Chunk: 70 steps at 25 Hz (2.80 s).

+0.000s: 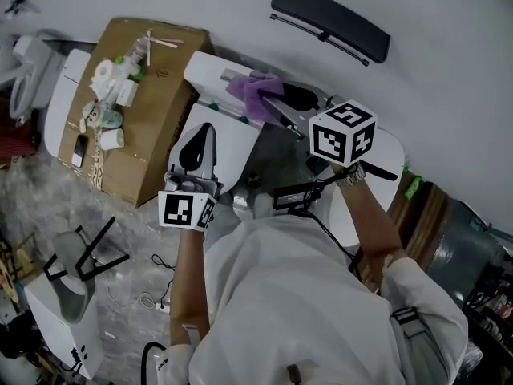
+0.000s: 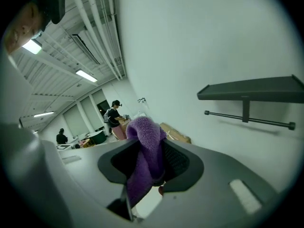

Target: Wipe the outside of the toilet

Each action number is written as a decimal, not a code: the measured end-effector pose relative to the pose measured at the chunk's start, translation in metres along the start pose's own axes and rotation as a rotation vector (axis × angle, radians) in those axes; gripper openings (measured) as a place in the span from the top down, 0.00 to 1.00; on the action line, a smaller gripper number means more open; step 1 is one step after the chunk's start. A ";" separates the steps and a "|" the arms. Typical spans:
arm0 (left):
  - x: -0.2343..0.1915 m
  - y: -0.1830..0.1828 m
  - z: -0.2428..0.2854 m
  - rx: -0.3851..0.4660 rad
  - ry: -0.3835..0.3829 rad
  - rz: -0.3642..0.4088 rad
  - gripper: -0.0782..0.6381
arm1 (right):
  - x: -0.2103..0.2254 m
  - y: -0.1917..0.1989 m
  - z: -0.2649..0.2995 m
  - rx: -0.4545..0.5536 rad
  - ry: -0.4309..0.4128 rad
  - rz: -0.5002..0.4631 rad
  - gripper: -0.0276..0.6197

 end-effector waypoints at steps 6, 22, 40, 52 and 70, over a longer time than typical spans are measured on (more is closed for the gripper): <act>-0.037 0.034 0.062 -0.040 0.040 0.004 0.88 | 0.098 0.038 0.007 0.022 0.229 0.086 0.73; -0.118 0.188 0.141 -0.123 0.081 -0.108 0.88 | 0.245 0.169 0.081 -0.073 0.500 0.186 0.73; -0.158 0.228 0.148 -0.088 0.113 -0.137 0.88 | 0.270 0.140 0.171 -0.125 0.472 0.077 0.72; -0.213 0.213 0.154 -0.074 0.163 -0.141 0.88 | 0.255 0.112 0.252 -0.117 0.470 0.068 0.72; -0.271 0.211 0.152 -0.095 0.222 -0.139 0.88 | 0.228 0.106 0.362 -0.150 0.441 0.090 0.73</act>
Point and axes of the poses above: the fingertips, and each gripper's own axes: z forward along the fingers, x to its right, y out of its underside, the point moved 10 cm from there along -z, backward along the fingers, and after that the axes turned 13 degrees about -y, right-handed, at the moved point
